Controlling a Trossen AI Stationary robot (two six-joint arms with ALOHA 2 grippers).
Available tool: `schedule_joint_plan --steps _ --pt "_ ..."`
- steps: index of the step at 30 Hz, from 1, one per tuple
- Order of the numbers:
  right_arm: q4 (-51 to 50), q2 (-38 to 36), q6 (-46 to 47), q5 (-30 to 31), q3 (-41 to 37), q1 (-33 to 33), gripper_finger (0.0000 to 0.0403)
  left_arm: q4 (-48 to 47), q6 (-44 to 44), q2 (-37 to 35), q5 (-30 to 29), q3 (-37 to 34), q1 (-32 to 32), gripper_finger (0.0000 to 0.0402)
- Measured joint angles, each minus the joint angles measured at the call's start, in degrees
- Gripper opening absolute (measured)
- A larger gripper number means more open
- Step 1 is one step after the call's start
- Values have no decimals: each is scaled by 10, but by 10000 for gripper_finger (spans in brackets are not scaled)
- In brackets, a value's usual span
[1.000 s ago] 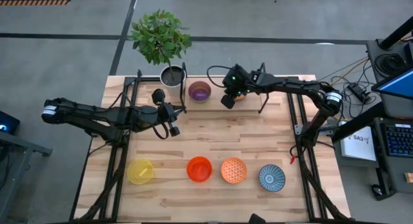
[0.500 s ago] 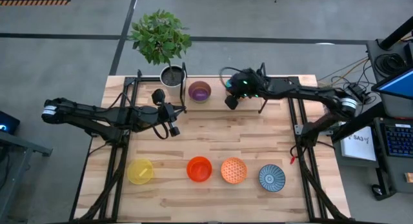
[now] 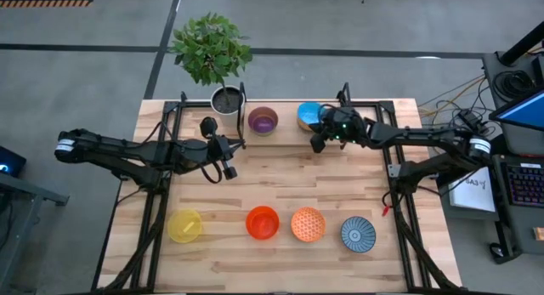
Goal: Place and stack bowls onto a shelf
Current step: Stack the light blue bowl on top of the yellow bowl on the shelf
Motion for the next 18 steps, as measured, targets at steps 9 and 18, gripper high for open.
schedule_joint_plan --steps 9,18 --pt "-8 6 -2 21 14 0 9 0 0 0 0 0 0 0" --pt "-13 34 -8 55 18 1 9 0 3 0 0 0 0 0"
